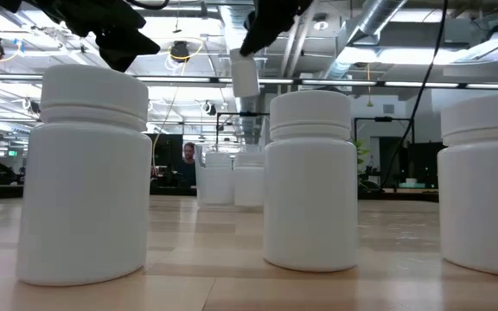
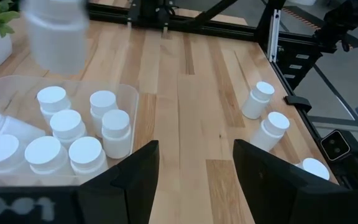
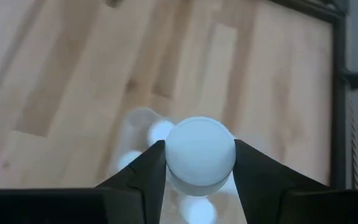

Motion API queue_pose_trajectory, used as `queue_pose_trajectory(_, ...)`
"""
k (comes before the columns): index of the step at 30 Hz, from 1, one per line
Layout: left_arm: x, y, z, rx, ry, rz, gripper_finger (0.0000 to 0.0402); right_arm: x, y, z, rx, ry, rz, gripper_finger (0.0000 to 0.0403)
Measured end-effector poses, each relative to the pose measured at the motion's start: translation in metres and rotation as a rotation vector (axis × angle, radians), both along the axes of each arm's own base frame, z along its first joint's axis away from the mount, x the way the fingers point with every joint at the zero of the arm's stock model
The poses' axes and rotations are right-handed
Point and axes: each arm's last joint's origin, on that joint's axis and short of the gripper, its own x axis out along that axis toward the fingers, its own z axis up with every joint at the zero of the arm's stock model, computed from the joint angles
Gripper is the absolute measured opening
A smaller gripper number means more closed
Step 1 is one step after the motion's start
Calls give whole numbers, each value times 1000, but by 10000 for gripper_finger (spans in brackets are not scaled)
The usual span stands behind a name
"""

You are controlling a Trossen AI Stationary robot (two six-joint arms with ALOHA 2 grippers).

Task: Pick and place pill bottles into a basket
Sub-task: Put the pill bottles into the container

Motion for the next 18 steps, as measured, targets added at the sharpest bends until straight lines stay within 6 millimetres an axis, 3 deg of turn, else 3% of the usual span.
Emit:
queue_pose_trajectory(11,0,0,0,0,0,0,194,-18,-77,1,36,40,-145,158)
queue_pose_trajectory(18,0,0,0,0,0,0,194,-27,-109,1,95,15,-172,157)
